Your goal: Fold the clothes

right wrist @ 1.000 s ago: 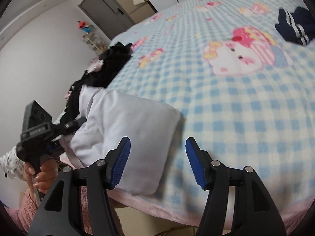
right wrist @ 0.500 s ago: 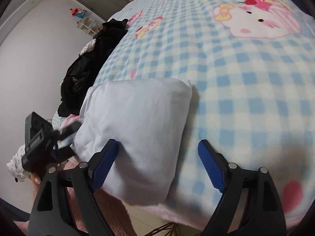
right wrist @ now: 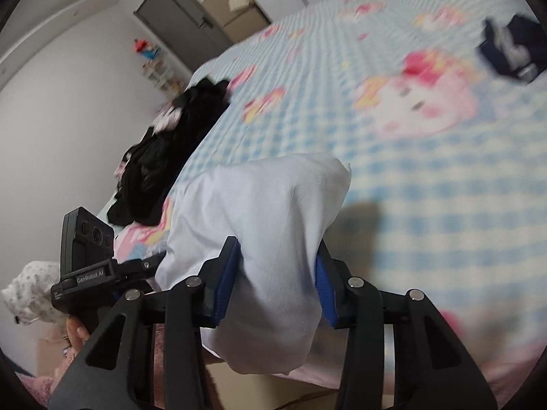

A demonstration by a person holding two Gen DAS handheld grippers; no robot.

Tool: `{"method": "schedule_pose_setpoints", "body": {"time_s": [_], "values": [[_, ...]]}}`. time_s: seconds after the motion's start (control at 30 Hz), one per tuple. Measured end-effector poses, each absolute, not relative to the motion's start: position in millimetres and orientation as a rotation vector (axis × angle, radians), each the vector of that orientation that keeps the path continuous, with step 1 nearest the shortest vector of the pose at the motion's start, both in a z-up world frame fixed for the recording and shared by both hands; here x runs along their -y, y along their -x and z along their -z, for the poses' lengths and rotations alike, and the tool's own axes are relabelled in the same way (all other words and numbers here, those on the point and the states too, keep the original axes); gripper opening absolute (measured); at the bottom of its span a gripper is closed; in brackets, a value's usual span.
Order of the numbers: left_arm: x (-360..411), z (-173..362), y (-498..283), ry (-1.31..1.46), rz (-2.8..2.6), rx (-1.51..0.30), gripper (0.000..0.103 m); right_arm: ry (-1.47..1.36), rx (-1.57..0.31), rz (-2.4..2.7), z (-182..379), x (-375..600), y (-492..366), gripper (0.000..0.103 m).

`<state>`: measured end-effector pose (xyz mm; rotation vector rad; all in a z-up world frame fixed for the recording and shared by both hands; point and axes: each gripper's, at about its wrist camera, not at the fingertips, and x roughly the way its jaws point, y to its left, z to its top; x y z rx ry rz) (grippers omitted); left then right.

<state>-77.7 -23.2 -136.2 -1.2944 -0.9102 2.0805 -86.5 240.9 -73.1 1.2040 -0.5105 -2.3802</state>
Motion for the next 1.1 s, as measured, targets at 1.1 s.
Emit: {"method": "schedule_pose_setpoints", "body": {"time_s": [1.1], "values": [[-13,127,57,1.34,-2.524,0.441,0.039,-1.313,0.429,2.561,120,-284,64,0.066]]}}
